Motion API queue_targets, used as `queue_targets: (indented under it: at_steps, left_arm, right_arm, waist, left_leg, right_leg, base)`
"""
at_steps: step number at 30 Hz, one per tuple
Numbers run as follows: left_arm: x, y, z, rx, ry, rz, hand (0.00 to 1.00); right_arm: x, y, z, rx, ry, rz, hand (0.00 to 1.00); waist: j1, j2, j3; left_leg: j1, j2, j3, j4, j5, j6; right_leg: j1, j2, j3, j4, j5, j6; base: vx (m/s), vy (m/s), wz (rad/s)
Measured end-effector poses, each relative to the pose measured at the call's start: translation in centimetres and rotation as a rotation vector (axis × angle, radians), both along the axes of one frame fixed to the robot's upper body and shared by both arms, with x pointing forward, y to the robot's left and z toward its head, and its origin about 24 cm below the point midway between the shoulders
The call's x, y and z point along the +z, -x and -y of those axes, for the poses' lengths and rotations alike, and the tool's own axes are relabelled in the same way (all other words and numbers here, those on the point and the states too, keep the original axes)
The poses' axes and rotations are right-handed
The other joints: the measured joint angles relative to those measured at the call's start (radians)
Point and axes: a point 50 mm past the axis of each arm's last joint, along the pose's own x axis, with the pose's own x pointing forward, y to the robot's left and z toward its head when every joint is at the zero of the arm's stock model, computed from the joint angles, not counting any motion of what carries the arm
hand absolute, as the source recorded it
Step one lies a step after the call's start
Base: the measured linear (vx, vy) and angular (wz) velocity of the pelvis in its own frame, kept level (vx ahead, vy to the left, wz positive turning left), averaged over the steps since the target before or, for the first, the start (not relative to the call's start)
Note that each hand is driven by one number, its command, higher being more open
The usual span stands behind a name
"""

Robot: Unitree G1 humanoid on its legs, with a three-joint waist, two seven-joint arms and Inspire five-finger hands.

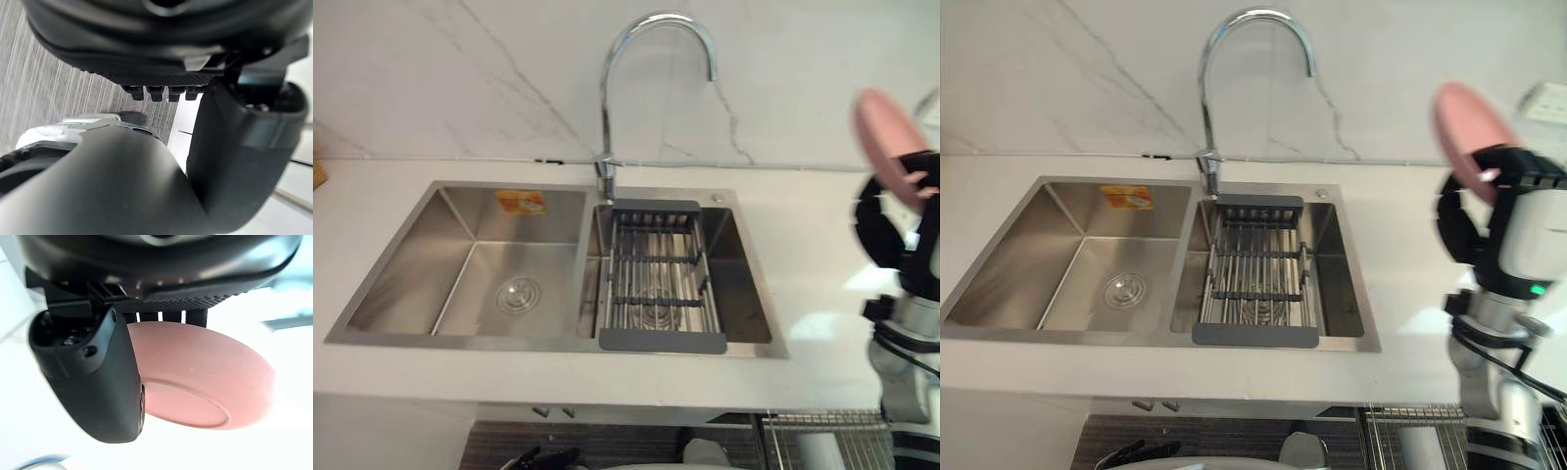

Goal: Walk over to the sink, pick up the cup, carry it to the dishwasher, place the cup inside the dishwasher, then close the dishwasher door

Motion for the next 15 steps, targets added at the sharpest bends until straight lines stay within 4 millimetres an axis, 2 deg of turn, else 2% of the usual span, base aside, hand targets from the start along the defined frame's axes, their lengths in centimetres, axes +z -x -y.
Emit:
queue_targets:
  at_steps: [1,2,3,4,5,6,7,8,9,10,11,12,13,14,15]
  left_arm:
    - [0.0,0.3,-0.2,0.002,-0.006,-0.010,1.00]
    - [0.0,0.4,-0.4,0.008,-0.009,-0.019,1.00]
    - [0.0,0.4,-0.4,0.011,-0.009,-0.020,1.00]
    - [0.1,0.5,-0.6,0.016,-0.009,-0.028,1.00]
    - [0.0,0.8,-0.4,0.031,0.002,-0.039,1.00]
    - [0.0,1.0,-0.6,0.043,0.001,-0.045,1.00]
    - [0.2,1.2,-1.5,0.071,-0.013,-0.047,1.00]
    - [0.3,1.3,-2.1,0.087,-0.024,-0.051,1.00]
    - [0.2,1.2,-2.0,0.087,-0.022,-0.055,1.00]
    - [0.2,1.2,-1.8,0.090,-0.017,-0.051,1.00]
    - [0.2,1.2,-1.7,0.121,-0.012,-0.041,1.00]
    - [0.2,1.2,-1.8,0.130,-0.014,-0.039,1.00]
    - [0.2,1.5,-1.9,0.158,-0.016,-0.040,1.00]
    - [0.2,1.6,-2.0,0.176,-0.017,-0.037,1.00]
    - [0.2,1.3,-1.8,0.209,-0.013,-0.023,1.00]
  right_arm:
    - [0.1,0.8,0.6,-0.037,0.006,0.027,0.00]
    - [0.1,1.8,1.3,-0.083,0.015,0.049,0.00]
    - [0.1,2.0,1.4,-0.089,0.014,0.051,0.00]
    - [-0.3,2.8,1.8,-0.112,0.006,0.051,0.00]
    - [-0.7,3.3,2.1,-0.124,-0.001,0.044,0.00]
    - [-0.9,3.4,2.1,-0.124,-0.005,0.040,0.00]
    - [-1.4,3.7,2.2,-0.130,-0.015,0.034,0.00]
    - [-1.9,3.7,2.3,-0.131,-0.030,0.030,0.00]
    - [-2.8,3.7,2.5,-0.148,-0.073,0.020,0.00]
    - [-3.0,3.6,2.5,-0.152,-0.083,0.021,0.00]
    - [-3.9,3.5,2.2,-0.162,-0.132,0.033,0.00]
    - [-4.2,3.6,2.2,-0.166,-0.146,0.033,0.00]
    - [-4.7,3.4,1.9,-0.161,-0.169,0.026,0.00]
    - [-4.9,3.0,1.7,-0.147,-0.177,0.024,0.00]
    - [-5.3,2.2,1.1,-0.114,-0.194,0.015,0.00]
  waist:
    - [-0.011,-0.008,-0.006]
    - [-0.013,-0.017,-0.011]
    - [-0.014,-0.018,-0.012]
    - [-0.019,-0.020,-0.014]
    - [-0.026,-0.009,-0.024]
    - [-0.034,-0.019,-0.026]
    - [-0.053,-0.068,-0.038]
    - [-0.052,-0.080,-0.047]
    - [-0.045,-0.080,-0.060]
    - [-0.037,-0.063,-0.069]
    - [-0.028,-0.062,-0.066]
    - [-0.029,-0.062,-0.066]
    - [-0.027,-0.065,-0.067]
    - [-0.027,-0.070,-0.070]
    - [-0.016,-0.057,-0.067]
  left_leg:
    - [0.004,-0.002,0.029,0.000,-0.006,0.003]
    - [0.011,0.002,0.080,-0.006,-0.009,0.001]
    - [0.012,0.004,0.087,-0.008,-0.010,0.001]
    - [0.010,0.019,0.125,-0.009,-0.013,0.013]
    - [0.005,0.048,0.161,-0.007,-0.016,0.013]
    - [0.005,0.052,0.177,0.003,-0.022,0.009]
    - [0.000,0.039,0.195,0.042,-0.049,-0.011]
    - [-0.013,0.045,0.206,0.074,-0.069,-0.009]
    - [-0.042,0.073,0.244,0.099,-0.080,0.001]
    - [-0.046,0.088,0.259,0.094,-0.077,0.005]
    - [-0.054,0.109,0.324,0.103,-0.071,-0.010]
    - [-0.054,0.115,0.333,0.112,-0.071,-0.011]
    - [-0.053,0.128,0.353,0.138,-0.081,-0.022]
    - [-0.063,0.132,0.361,0.164,-0.093,-0.030]
    - [-0.088,0.175,0.388,0.217,-0.103,-0.030]
  right_leg:
    - [-0.019,0.007,0.022,-0.010,-0.007,0.005]
    - [-0.037,0.003,-0.010,-0.023,-0.017,-0.010]
    - [-0.039,0.001,-0.022,-0.026,-0.019,-0.014]
    - [-0.042,-0.007,-0.091,-0.035,-0.042,-0.037]
    - [-0.068,-0.021,-0.169,0.026,-0.070,-0.087]
    - [-0.089,-0.038,-0.201,0.093,-0.070,-0.105]
    - [-0.089,-0.062,-0.251,0.145,-0.026,-0.091]
    - [-0.096,-0.046,-0.244,0.130,-0.024,-0.084]
    - [-0.105,0.018,-0.218,0.026,0.065,-0.089]
    - [-0.104,0.032,-0.211,0.000,0.072,-0.088]
    - [-0.125,0.032,-0.255,0.075,-0.011,-0.133]
    - [-0.122,0.020,-0.284,0.135,-0.070,-0.136]
    - [-0.094,0.019,-0.305,0.156,-0.117,-0.104]
    - [-0.084,0.038,-0.295,0.111,-0.114,-0.099]
    - [-0.041,0.110,-0.271,-0.036,-0.030,-0.122]
  base:
    - [-0.06,0.049,-0.94]
    - [-0.05,0.060,-0.95]
    - [-0.01,0.073,-1.07]
    - [0.01,0.034,-0.91]
    - [0.02,0.023,-0.97]
    - [0.06,0.008,-0.80]
    - [0.07,0.001,-0.78]
    - [0.03,-0.009,-1.13]
    - [-0.02,-0.022,-1.04]
    - [-0.04,-0.009,-1.29]
    - [-0.01,-0.020,-0.86]
    - [0.03,-0.059,-0.94]
    - [0.05,-0.077,-0.50]
    - [0.02,-0.132,-0.77]
    - [-0.03,-0.116,-0.70]
